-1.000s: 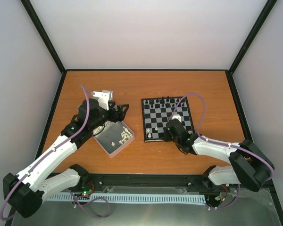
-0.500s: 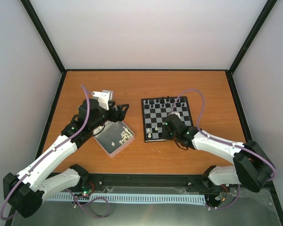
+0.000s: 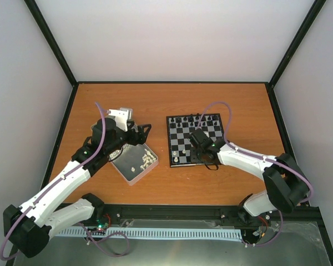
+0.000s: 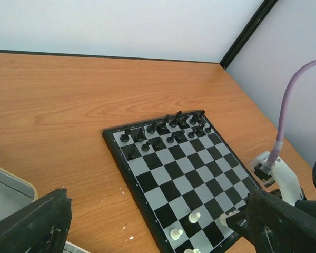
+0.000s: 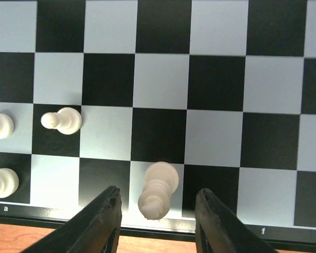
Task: Set up the chess pieces on the board
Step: Pick up the chess piece from the chessboard.
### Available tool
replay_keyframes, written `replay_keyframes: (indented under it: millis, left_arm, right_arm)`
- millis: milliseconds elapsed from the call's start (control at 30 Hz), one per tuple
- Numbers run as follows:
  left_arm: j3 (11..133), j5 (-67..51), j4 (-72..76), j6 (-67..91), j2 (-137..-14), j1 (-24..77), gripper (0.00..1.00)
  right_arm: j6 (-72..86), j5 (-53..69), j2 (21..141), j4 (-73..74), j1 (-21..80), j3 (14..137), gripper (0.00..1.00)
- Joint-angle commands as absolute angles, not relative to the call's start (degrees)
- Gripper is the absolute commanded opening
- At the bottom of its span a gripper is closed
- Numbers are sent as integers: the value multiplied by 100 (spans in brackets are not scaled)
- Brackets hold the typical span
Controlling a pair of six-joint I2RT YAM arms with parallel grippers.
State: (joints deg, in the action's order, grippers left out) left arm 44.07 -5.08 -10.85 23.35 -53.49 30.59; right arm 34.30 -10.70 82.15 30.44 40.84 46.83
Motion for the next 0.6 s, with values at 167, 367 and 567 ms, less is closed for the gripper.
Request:
replay_keyframes:
  millis: [167,367,567]
  left_arm:
    - [4370,-422,-1125,2260,-5192,3032,92]
    - [4389,-429,-1125,2242,-5223,3032,92]
    - [4403,-427,-1125,2232,-5236,3032,93]
  right_arm:
    - [3296,-1109,8535,3118,4061,4973,32]
    - [3285,-1362,8719,2952,4061,4994,24]
    - [3519,-1814,8504,3004,4060,4850,18]
